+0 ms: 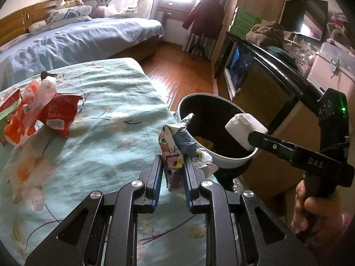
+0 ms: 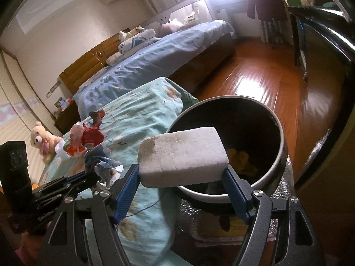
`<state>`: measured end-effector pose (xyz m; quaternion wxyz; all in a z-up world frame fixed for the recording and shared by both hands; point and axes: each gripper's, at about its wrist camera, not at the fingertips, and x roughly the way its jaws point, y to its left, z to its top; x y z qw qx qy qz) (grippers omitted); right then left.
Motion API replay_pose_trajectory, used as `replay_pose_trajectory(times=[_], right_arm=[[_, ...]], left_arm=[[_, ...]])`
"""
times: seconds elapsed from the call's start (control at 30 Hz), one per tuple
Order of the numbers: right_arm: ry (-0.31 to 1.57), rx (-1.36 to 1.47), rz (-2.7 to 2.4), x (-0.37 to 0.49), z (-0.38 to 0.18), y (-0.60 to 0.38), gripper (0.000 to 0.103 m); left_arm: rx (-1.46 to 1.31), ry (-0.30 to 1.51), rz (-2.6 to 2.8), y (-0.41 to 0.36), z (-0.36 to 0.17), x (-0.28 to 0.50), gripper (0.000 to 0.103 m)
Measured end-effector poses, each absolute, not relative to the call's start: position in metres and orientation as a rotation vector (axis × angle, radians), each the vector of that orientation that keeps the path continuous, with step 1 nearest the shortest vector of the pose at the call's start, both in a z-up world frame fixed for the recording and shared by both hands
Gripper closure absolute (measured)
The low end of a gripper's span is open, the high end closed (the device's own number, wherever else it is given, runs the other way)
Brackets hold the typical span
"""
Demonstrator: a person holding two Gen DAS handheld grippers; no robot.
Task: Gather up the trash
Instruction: 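Carry the wrapper and foam block over the bin with both tools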
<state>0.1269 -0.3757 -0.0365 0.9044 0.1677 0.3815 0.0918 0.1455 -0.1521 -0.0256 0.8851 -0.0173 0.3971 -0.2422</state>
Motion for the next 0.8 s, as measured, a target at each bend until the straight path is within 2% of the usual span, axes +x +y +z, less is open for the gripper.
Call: replay_pose_trajectory(times=[0.8], right_arm=[[0.796,0.371,0.12,0.127,-0.048,-0.407,0.026]], left_arm=[[0.009,0.842,-0.546,-0.193,-0.024,0.158,0.086]])
